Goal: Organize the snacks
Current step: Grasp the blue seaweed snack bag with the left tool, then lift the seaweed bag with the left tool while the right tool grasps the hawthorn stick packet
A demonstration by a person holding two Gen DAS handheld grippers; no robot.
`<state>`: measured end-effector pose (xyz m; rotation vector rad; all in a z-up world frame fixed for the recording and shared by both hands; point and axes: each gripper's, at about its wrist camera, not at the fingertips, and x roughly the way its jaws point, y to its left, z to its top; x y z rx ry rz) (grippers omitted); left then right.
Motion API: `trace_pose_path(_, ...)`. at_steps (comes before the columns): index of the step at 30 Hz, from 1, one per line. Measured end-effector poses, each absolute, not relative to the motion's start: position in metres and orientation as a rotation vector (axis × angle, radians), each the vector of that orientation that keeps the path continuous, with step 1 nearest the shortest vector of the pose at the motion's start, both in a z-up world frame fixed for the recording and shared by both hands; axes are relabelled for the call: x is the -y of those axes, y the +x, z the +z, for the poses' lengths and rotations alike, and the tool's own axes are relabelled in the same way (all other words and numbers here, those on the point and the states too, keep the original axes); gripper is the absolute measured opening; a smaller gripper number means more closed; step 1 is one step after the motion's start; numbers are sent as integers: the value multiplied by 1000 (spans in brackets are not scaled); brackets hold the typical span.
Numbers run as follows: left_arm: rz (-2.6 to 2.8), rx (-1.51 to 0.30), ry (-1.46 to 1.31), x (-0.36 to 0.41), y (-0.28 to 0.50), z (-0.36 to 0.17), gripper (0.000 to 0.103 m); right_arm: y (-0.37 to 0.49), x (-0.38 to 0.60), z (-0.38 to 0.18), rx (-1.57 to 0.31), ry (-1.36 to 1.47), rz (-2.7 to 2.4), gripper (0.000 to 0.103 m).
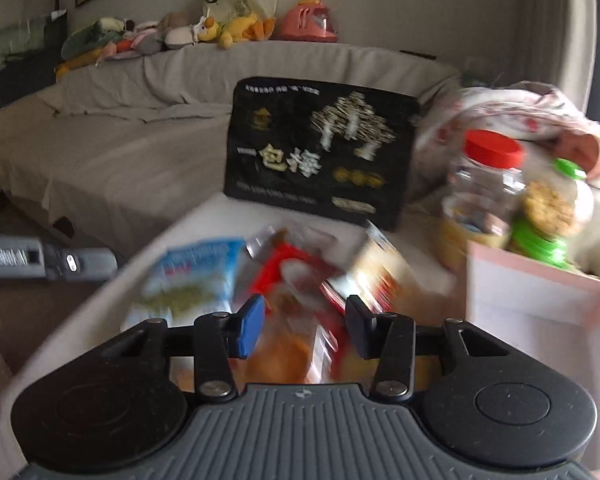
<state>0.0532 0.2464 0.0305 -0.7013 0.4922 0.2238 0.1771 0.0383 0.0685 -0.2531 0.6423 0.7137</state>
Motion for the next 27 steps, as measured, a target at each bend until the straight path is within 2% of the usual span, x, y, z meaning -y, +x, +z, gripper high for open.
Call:
trace_pose_path(6, 196, -577, -830, -270, 81, 1, 18, 204, -87, 46, -751, -274, 747, 42)
trace_pose_path(10, 186, -561, -841, -269, 86, -12, 28, 198, -89, 35, -787, -285, 779, 42)
trace_pose_path(27, 31, -571, -861, -236, 31, -7, 27, 125, -49, 34, -835, -300, 981, 43)
